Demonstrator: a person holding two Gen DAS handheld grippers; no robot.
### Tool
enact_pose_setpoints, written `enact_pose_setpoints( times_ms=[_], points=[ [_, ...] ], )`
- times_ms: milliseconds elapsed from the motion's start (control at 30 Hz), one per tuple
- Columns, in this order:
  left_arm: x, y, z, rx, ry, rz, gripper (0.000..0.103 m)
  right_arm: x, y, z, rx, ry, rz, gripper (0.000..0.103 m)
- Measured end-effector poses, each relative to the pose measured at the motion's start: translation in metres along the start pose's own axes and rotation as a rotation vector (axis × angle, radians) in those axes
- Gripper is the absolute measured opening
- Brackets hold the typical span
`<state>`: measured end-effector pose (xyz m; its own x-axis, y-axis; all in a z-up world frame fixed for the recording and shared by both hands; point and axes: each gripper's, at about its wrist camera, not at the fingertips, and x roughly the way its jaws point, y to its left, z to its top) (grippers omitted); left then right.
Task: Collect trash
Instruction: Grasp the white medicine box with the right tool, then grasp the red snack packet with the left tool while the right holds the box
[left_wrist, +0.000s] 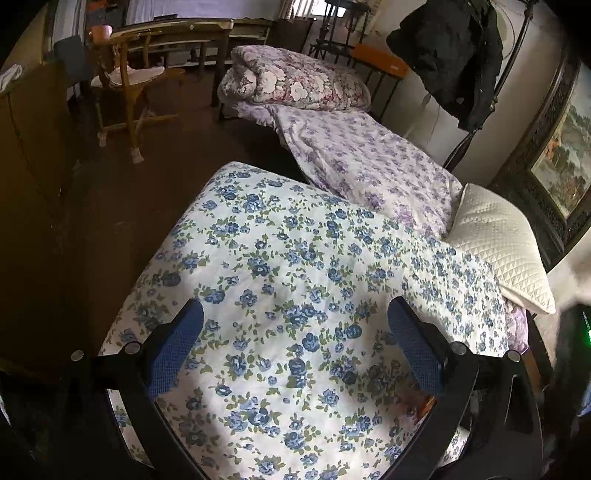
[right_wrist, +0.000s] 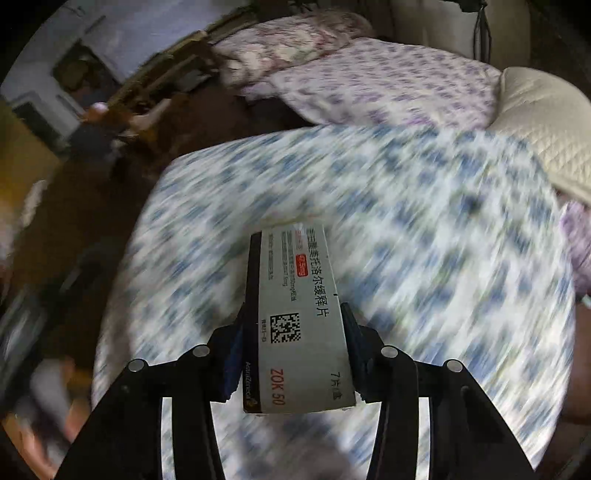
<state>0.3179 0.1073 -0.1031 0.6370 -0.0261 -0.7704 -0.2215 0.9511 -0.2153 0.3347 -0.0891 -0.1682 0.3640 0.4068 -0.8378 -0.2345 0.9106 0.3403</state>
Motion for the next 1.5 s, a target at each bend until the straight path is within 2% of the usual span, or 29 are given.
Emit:
enact_pose_setpoints(
  times_ms=[100,167,333,433,500,567,633,767,867,933,1000,1067,1133,1167,1233,1367,1500],
  points=[
    [0.007,-0.007,-0.004,0.037,0.032,0.046,0.096,-0.005,0.014,-0.026,-0.038,-0.041,-0.045,0.049],
    [0.009,-0.007,-0.005,0.042,0.037,0.050,0.096,-0.010,0.018,-0.039,-0.037,-0.067,-0.018,0.049],
    [0.011,-0.012,-0.008,0.060,0.046,0.047,0.096,-0.027,0.013,-0.044,-0.020,-0.114,-0.088,0.048],
    [0.016,-0.022,-0.013,0.094,0.084,0.029,0.096,-0.037,0.006,-0.045,0.008,-0.133,-0.056,0.049],
    [0.018,-0.029,-0.017,0.125,0.097,0.049,0.096,-0.043,-0.003,-0.048,0.036,-0.156,-0.064,0.048],
    [0.020,-0.034,-0.021,0.158,0.098,0.085,0.096,-0.042,-0.009,-0.050,0.059,-0.170,-0.118,0.046],
    [0.022,-0.038,-0.024,0.182,0.100,0.095,0.096,-0.037,-0.017,-0.052,0.076,-0.157,-0.172,0.046],
    [0.025,-0.047,-0.029,0.212,0.110,0.082,0.096,-0.040,-0.032,-0.054,0.123,-0.172,-0.117,0.048],
    [0.026,-0.052,-0.030,0.226,0.104,0.107,0.096,-0.043,-0.026,-0.053,0.097,-0.177,-0.024,0.048],
    [0.029,-0.052,-0.030,0.227,0.107,0.121,0.096,-0.038,-0.019,-0.051,0.073,-0.163,-0.052,0.051],
    [0.030,-0.052,-0.031,0.226,0.111,0.118,0.096,-0.031,-0.017,-0.051,0.069,-0.147,-0.106,0.059],
    [0.029,-0.052,-0.030,0.233,0.104,0.122,0.096,-0.022,-0.018,-0.053,0.072,-0.106,-0.130,0.058],
    [0.029,-0.052,-0.030,0.235,0.096,0.130,0.096,-0.024,-0.014,-0.055,0.059,-0.113,-0.170,0.059],
    [0.029,-0.052,-0.030,0.236,0.097,0.127,0.096,-0.025,-0.014,-0.055,0.055,-0.124,-0.181,0.059],
    [0.029,-0.052,-0.030,0.239,0.108,0.115,0.096,-0.024,-0.015,-0.056,0.051,-0.142,-0.185,0.046],
    [0.027,-0.057,-0.034,0.255,0.125,0.091,0.096,-0.038,-0.029,-0.063,0.073,-0.167,-0.253,0.045],
    [0.025,-0.074,-0.045,0.310,0.135,0.026,0.096,-0.045,-0.046,-0.067,0.115,-0.170,-0.232,0.045]
  ],
)
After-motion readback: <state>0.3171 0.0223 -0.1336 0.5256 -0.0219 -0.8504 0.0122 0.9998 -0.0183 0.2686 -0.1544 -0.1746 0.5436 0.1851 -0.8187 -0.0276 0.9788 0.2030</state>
